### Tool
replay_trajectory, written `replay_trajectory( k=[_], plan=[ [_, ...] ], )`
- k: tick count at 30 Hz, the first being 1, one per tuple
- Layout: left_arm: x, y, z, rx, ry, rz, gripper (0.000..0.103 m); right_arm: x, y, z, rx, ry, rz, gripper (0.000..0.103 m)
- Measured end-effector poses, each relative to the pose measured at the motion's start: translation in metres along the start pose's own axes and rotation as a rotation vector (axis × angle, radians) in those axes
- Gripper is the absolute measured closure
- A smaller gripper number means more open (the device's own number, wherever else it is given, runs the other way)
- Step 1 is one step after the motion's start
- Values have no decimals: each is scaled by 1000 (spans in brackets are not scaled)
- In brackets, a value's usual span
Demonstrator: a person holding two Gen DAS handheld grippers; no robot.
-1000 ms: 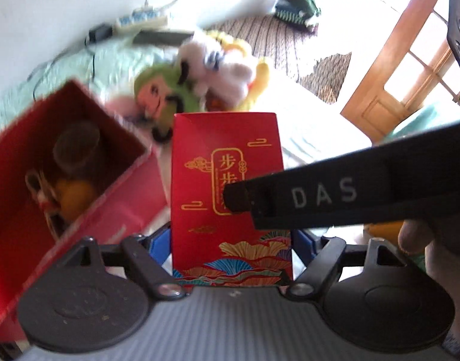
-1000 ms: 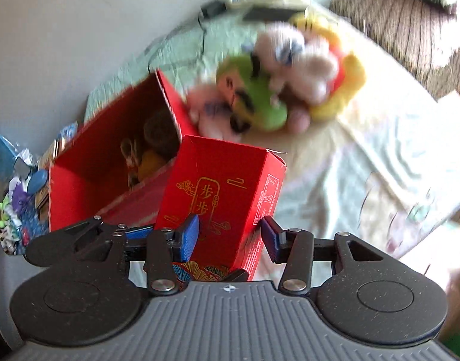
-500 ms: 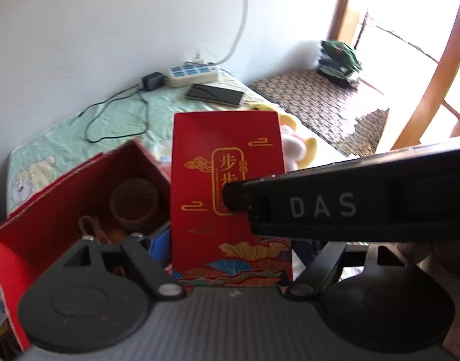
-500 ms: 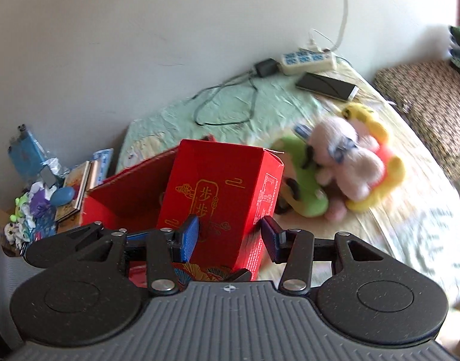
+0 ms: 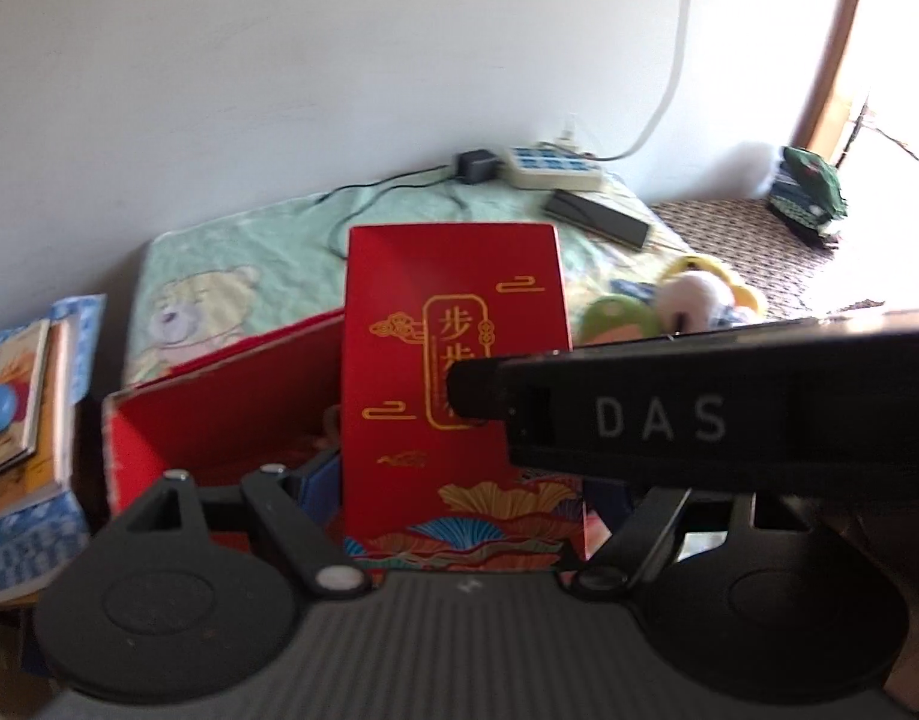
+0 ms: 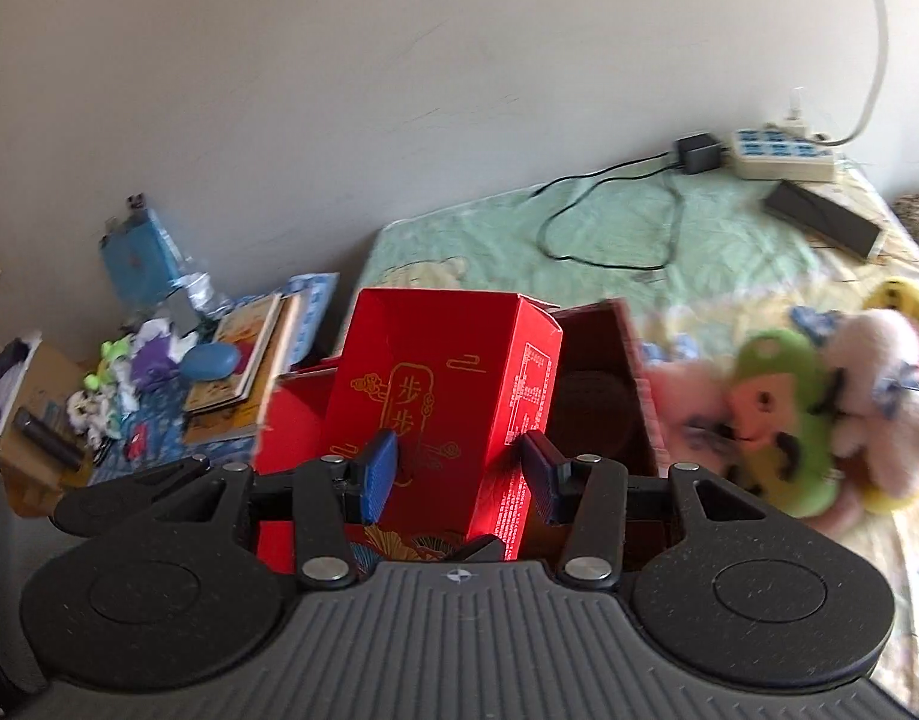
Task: Organize objects
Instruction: 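Lower the red gift box into the red box beside the cable bundle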
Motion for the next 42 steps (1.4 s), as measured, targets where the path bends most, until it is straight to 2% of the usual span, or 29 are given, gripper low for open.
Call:
replay_trajectory(
  k=[8,16,26,32,36,42],
  plan=[
    [15,-51,11,-108,-30,-78,24,48,-27,1,-66,-62,-101,54],
    [44,-80,32,-190,-90,-133,24,96,-35,16,-129,-166,-183,54],
    [69,-96,54,-243,-164,-184,24,130,-35,30,-167,-309,-260,55],
    [82,-95,55,-211,-200,-245,24,146,-34,32,-180,-373,-275,54],
    [95,-97,56,-262,-247,-216,24,156,-26,34,-160,-414,-269,54],
    [103,-101,58,-264,-271,-234,24,164,-19,37,-123,-441,-279,54]
  ],
)
Point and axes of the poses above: each gripper's, at about its wrist camera, not at the fingertips, and x roughly the way its jaws point, y to its right, z to its underside, the point moved 7 cm from there along x, roughly the way its jaws point, and after that the axes turned 4 degrees about -x, right-handed, at the moved point
